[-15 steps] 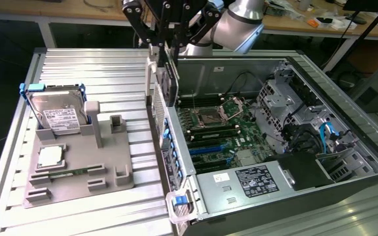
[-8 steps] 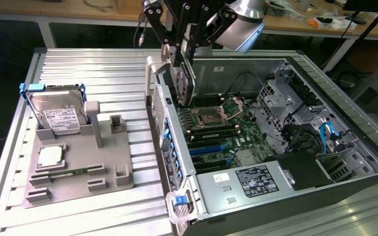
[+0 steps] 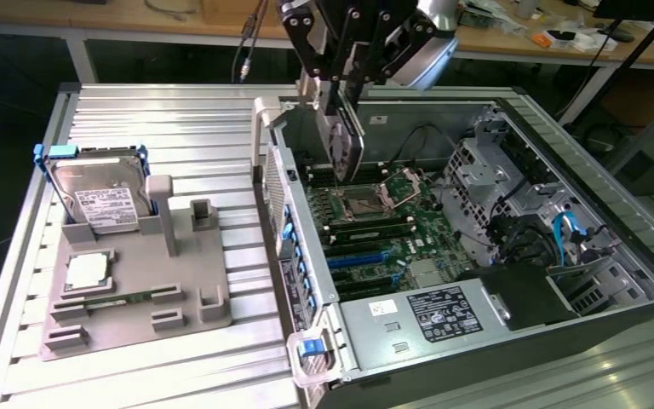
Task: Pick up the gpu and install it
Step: 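Pick up the gpu and move the gpu toward the slot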
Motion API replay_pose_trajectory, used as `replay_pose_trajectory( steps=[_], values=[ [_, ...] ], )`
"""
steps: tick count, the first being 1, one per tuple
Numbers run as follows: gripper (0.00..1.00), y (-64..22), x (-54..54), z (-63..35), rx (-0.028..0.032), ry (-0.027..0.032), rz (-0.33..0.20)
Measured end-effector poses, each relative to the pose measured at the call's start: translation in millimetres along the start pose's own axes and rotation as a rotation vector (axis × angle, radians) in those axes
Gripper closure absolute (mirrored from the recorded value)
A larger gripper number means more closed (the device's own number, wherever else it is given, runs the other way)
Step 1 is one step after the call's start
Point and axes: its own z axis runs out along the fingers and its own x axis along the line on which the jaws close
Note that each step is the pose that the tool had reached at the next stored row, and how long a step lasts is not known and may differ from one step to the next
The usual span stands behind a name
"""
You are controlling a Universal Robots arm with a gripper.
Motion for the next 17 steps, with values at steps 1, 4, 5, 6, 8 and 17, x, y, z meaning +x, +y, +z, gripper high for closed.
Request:
replay_pose_trajectory(
  steps=[1, 4, 5, 6, 8, 17],
  values=[
    [0.73, 0.0, -3.0, 0.0, 0.0, 0.0, 0.0],
    [0.73, -0.2, -12.4, 0.0, 0.0, 0.0, 0.0],
    [0.73, -0.3, -15.3, -0.1, 0.0001, 0.0, 0.0],
    [0.73, -0.4, -18.4, 0.0, 0.0, 0.0, 0.0],
    [0.73, -0.5, -27.5, -0.1, 0.0, 0.0, 0.0],
    [0.73, -1.0, -52.9, -0.1, 0.0001, 0.0, 0.001]
  ],
)
